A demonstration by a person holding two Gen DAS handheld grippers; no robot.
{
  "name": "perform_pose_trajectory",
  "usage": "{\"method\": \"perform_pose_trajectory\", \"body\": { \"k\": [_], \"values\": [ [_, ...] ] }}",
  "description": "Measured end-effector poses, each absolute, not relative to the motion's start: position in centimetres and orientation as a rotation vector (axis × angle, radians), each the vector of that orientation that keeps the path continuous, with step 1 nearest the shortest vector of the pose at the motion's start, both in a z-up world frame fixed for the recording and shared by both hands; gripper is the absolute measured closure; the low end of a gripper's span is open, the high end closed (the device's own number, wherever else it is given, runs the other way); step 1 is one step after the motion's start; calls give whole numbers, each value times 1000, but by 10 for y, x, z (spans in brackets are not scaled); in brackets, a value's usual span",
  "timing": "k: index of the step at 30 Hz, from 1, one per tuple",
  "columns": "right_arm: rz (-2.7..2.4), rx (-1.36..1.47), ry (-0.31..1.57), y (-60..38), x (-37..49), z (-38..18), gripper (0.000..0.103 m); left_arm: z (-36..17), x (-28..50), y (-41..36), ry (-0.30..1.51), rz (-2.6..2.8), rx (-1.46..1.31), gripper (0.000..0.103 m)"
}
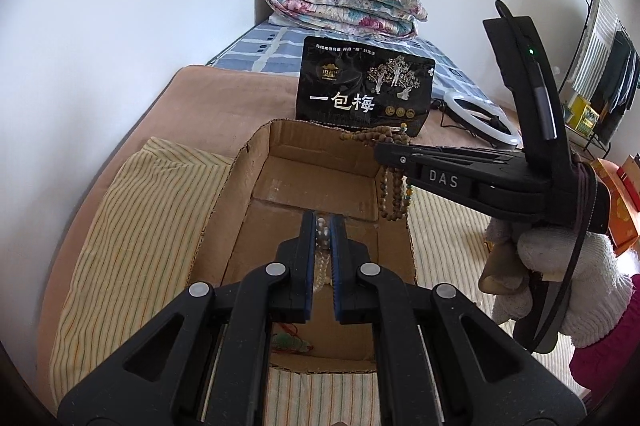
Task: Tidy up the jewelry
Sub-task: 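Carry the pearl strand and wooden mala into the box and open both tools, then move both tools back over the red-strap watch and blue bangle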
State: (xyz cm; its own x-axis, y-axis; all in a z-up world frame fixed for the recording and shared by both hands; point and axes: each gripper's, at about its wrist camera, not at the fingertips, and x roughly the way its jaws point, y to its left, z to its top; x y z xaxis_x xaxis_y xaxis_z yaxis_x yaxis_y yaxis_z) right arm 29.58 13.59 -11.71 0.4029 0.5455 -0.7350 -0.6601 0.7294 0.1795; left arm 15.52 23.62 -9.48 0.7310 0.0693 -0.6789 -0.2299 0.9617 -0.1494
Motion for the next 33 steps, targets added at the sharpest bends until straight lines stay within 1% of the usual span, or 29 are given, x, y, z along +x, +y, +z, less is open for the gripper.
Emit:
{"method": "perform_pose_trajectory", "body": {
  "k": [4, 8, 10, 13, 14, 15, 16, 17, 18, 20, 25, 29, 33],
  "values": [
    [771, -146, 867, 138, 297, -118, 91, -95, 156, 233, 737, 161, -218, 98],
    [775, -131, 862, 137, 298, -117, 87, -93, 157, 231, 731, 157, -211, 98],
    [775, -124, 857, 137, 298, -116, 74, -93, 156, 232, 731, 151, -214, 98],
    [774, -126, 846, 136, 297, -113, 70, -92, 156, 232, 733, 145, -216, 97],
    [772, -128, 845, 136, 296, -112, 68, -92, 155, 231, 733, 142, -216, 91],
    [766, -131, 839, 135, 296, -110, 60, -91, 155, 231, 731, 141, -217, 75],
    [759, -132, 830, 134, 295, -108, 48, -90, 154, 231, 726, 142, -220, 66],
    [755, -130, 820, 133, 294, -106, 44, -88, 153, 231, 718, 143, -222, 58],
    [752, -129, 813, 132, 293, -104, 42, -87, 152, 231, 709, 144, -222, 58],
    [749, -129, 807, 130, 291, -100, 42, -84, 151, 230, 702, 146, -220, 58],
    [737, -122, 785, 122, 286, -88, 31, -78, 147, 228, 695, 142, -220, 58],
    [724, -124, 768, 113, 282, -80, 26, -72, 143, 222, 687, 135, -212, 58],
    [704, -132, 753, 102, 277, -73, 19, -66, 140, 217, 678, 128, -206, 58]
  ]
}}
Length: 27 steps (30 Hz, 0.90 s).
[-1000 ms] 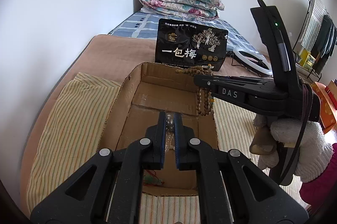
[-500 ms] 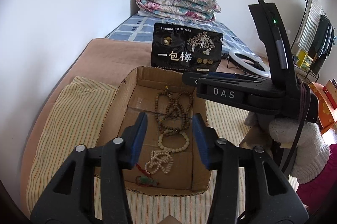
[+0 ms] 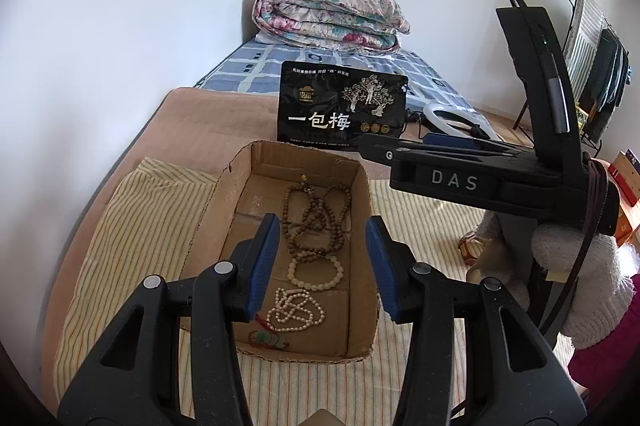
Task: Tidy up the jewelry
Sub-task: 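Move both tools back over the red-strap watch and blue bangle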
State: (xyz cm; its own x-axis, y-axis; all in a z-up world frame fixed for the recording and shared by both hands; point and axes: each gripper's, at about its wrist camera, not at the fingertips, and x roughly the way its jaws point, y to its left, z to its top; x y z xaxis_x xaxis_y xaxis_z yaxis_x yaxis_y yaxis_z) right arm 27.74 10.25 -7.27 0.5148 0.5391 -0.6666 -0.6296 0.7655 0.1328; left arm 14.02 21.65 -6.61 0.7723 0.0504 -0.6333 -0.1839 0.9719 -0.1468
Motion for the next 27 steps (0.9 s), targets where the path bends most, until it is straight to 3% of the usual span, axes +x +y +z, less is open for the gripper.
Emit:
{"method": "perform_pose_trajectory", "body": {
  "k": [5, 14, 18, 27],
  "values": [
    [665, -126, 735, 79, 272, -63, 12, -62, 140, 206, 672, 110, -197, 58],
    [579, -122, 709, 6, 262, -47, 11, -64, 148, 189, 663, 38, -243, 58],
    [527, -89, 700, -36, 259, -45, 3, -66, 152, 177, 659, 1, -257, 58],
    [412, -77, 712, -119, 253, -54, 3, -78, 167, 132, 711, -94, -205, 58]
  ]
}}
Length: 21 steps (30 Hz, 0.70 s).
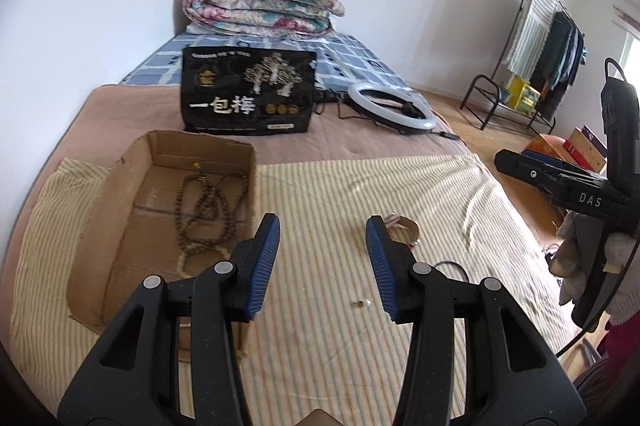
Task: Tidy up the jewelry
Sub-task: 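Move both tools back over the red-strap watch and blue bangle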
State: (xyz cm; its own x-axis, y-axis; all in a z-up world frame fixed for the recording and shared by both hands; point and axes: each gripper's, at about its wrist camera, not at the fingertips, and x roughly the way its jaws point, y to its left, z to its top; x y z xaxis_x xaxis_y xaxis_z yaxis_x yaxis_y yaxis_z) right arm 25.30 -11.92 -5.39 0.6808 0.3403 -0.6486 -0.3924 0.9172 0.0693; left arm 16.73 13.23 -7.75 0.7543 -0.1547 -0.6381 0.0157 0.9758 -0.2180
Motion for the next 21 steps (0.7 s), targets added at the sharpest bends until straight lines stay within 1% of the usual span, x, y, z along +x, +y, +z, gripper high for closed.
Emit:
{"method": "perform_pose_trajectory", "body": {
  "k": [6, 8, 10, 16, 17, 19, 21],
  "values": [
    [369, -79, 785, -156, 257, -80, 4, -94, 170, 105, 760, -154, -150, 58],
    [371, -67, 810, -165, 258, -88, 5, -100, 171, 99, 779, -175, -150, 58],
    [381, -70, 842, -170, 260, -97, 9, -106, 173, 94, 798, -191, -152, 58],
    [408, -115, 902, -170, 260, -118, 10, -125, 177, 83, 847, -219, -149, 58],
    [411, -124, 916, -170, 261, -123, 12, -128, 177, 81, 855, -226, -147, 58],
    [421, -144, 953, -170, 262, -133, 19, -135, 177, 78, 869, -234, -136, 58],
    [428, -174, 992, -170, 261, -145, 22, -141, 177, 75, 884, -244, -129, 58]
  ]
}}
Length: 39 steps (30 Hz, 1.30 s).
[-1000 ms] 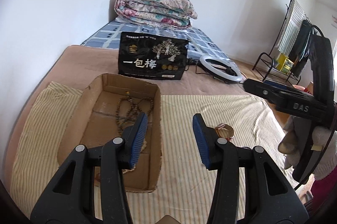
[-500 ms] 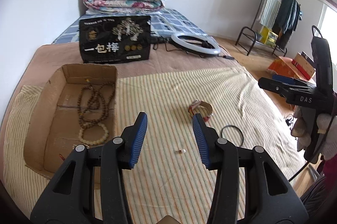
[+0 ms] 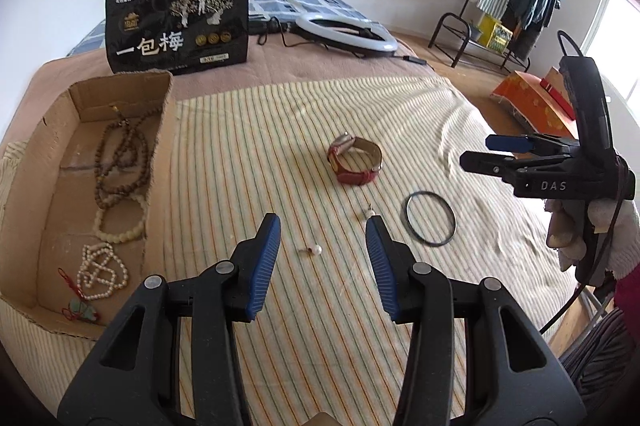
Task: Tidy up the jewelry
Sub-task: 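Move both tools back over the red-strap watch and blue bangle, then close the left tool on a loose pearl while the right tool closes on the blue bangle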
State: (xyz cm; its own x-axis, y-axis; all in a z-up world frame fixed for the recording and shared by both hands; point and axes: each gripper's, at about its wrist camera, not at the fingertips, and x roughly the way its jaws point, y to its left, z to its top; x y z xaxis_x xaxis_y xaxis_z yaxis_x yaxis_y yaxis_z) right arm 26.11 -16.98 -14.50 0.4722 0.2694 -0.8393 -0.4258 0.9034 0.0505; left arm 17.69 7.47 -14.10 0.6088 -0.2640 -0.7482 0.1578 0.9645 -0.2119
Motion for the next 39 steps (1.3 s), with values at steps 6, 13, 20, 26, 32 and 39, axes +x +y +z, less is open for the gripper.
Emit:
{"method": "perform_pose_trajectory", "body": {
  "k": [6, 13, 20, 26, 32, 39],
  "values": [
    [443, -196, 1037, -175, 253, -168, 22, -162, 179, 63, 923, -272, -106, 64],
    [445, -158, 1032, -185, 238, -186, 11, -181, 185, 54, 956, -275, -92, 65],
    [435, -175, 1000, -178, 231, -195, 10, -198, 194, 56, 983, -248, -92, 65],
    [454, -240, 973, -164, 224, -201, 0, -204, 200, 58, 986, -237, -109, 66],
    [458, -245, 1004, -157, 226, -213, 0, -206, 204, 57, 988, -241, -100, 69],
    [447, -265, 1000, -153, 229, -218, 0, -210, 208, 60, 995, -231, -108, 71]
  ]
}}
